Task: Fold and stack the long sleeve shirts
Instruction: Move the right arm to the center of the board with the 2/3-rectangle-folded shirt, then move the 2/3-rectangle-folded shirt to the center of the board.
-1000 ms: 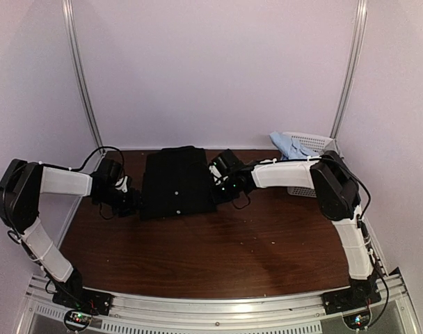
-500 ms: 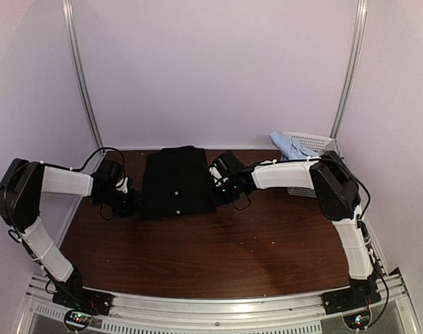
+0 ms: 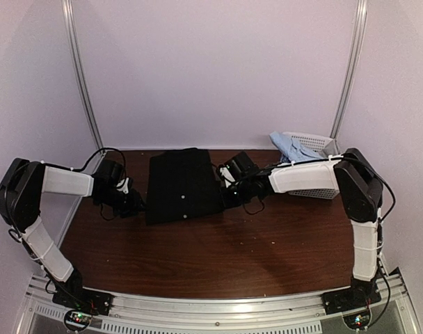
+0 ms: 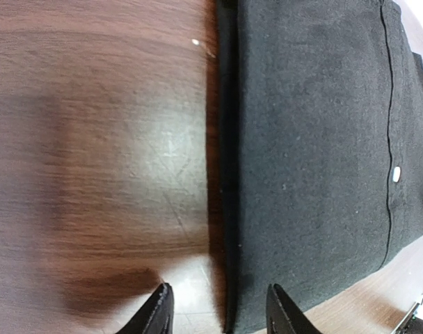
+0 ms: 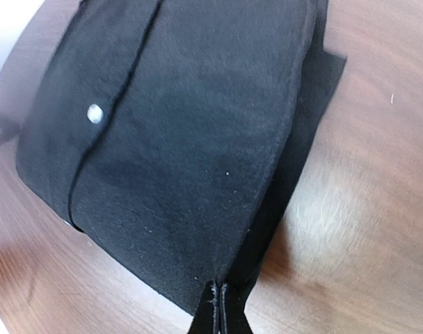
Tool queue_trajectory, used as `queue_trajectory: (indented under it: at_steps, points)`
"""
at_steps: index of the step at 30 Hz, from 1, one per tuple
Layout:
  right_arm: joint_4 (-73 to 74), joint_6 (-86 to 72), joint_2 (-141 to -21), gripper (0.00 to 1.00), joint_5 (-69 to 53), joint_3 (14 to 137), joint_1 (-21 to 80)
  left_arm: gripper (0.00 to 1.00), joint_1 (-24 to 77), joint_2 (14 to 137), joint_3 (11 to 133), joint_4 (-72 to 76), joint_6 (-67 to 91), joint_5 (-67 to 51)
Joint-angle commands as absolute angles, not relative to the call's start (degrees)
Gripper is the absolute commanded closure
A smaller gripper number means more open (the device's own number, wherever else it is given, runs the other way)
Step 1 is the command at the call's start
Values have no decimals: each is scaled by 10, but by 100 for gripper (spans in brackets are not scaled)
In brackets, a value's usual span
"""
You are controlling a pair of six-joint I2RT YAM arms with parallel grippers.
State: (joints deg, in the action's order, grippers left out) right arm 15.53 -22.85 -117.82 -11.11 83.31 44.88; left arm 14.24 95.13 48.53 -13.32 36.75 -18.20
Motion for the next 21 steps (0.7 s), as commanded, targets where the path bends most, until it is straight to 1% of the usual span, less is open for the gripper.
queue_trajectory:
  at_steps: [1,10,21]
  points:
    - [122,-252,-1175,100,-108,786,457,55,160,953,485,-116,367,-194]
    - [124,-251,-1174,100,-98,774,458,55,181,933,455,-116,386,-188]
    - [122,-256,-1171,89,-96,749,463,55,203,922,432,-113,401,-193]
